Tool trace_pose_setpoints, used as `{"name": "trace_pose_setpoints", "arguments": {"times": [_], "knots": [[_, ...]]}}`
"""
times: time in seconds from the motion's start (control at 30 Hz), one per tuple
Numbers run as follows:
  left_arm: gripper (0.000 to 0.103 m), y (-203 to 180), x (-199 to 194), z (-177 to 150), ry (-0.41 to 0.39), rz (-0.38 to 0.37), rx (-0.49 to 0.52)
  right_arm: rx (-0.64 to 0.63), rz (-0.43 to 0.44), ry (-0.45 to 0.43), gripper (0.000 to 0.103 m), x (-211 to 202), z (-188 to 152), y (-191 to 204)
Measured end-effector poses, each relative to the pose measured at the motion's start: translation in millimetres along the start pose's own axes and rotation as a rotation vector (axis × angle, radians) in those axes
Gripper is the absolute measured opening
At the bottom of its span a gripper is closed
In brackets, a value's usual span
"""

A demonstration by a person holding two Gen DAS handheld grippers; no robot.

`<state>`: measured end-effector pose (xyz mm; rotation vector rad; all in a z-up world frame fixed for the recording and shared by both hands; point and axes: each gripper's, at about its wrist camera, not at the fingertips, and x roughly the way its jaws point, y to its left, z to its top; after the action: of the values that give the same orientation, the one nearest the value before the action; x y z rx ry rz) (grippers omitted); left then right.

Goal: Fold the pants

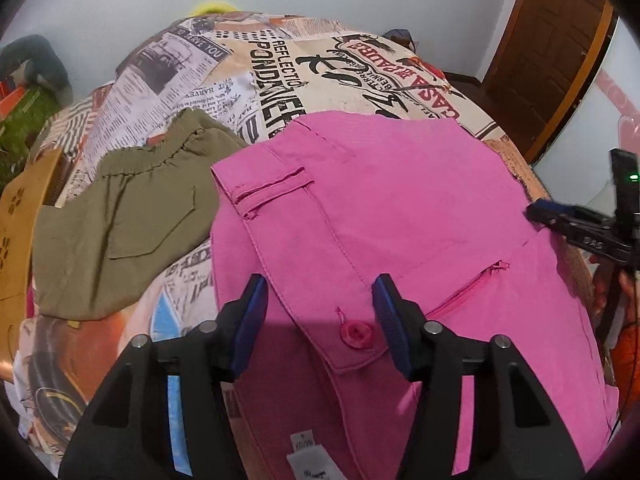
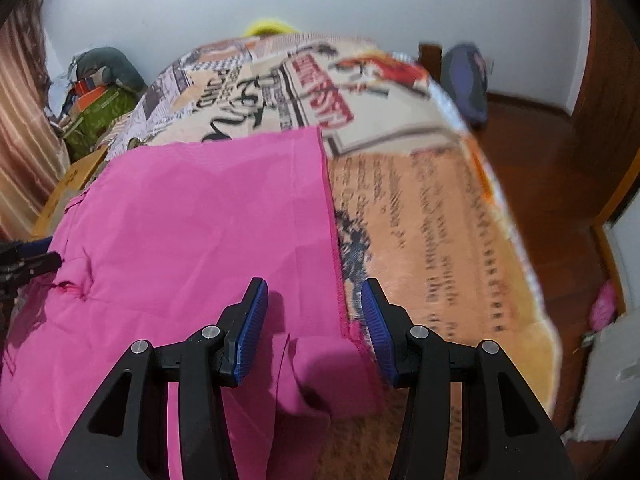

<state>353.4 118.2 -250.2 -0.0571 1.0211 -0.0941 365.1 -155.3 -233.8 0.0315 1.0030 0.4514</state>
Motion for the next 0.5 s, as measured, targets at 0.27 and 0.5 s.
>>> {"name": "trace_pose_setpoints", "arguments": {"times": [0.27,0.5], "knots": [[0.007,5,4,3,-0.028,0.014,-0.037,-0.123,-0.042,-0.018,0.01,7,-4,22],[0.006,5,0,7,-0.071,0.084,-0.012,-0.207,-0.104,-0.035,0.007,7,-5,32]]}}
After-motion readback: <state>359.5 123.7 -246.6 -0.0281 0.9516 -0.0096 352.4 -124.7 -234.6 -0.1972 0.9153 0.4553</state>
